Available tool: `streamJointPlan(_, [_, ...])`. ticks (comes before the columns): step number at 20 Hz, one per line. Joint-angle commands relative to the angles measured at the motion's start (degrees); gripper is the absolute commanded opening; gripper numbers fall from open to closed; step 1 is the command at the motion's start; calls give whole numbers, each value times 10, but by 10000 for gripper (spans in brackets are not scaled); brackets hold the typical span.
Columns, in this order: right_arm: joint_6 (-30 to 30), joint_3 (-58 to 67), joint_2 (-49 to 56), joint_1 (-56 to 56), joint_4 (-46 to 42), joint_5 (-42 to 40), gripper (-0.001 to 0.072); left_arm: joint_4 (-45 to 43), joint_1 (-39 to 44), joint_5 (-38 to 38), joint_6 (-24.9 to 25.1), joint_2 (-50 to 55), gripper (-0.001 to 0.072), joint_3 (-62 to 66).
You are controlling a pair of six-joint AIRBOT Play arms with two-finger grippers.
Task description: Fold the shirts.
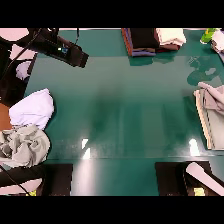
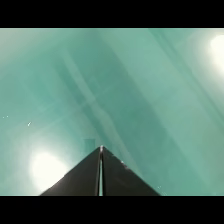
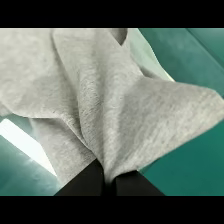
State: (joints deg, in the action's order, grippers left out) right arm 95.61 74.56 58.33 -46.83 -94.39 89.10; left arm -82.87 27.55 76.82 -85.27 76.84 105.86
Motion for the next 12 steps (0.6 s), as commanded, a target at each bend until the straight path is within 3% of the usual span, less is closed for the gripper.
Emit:
streamJointPlan(1, [-10, -134, -55, -31, -18, -58, 16, 0, 0, 4, 3, 0, 28, 0])
streamJointPlan(3, [-27, -176, -62, -45, -18, -67, 19, 0, 0, 7, 3, 0, 28, 0])
streamJointPlan(4, [-34, -193, -61, -54, -18, -66, 66, 0, 0, 9, 3, 0, 28, 0])
streamJointPlan(6, [-36, -210, -62, -80, -18, -78, 514, 0, 0, 9, 3, 0, 28, 0])
streamJointPlan(7, [-36, -207, -62, -94, -17, -81, 609, 0, 0, 8, 3, 0, 28, 0])
streamJointPlan(10, [-36, -149, -62, -103, 9, -83, 616, 0, 0, 8, 3, 0, 28, 0])
streamJointPlan(12, [-36, -98, -62, -69, 83, -99, 615, 0, 0, 8, 2, 0, 28, 0])
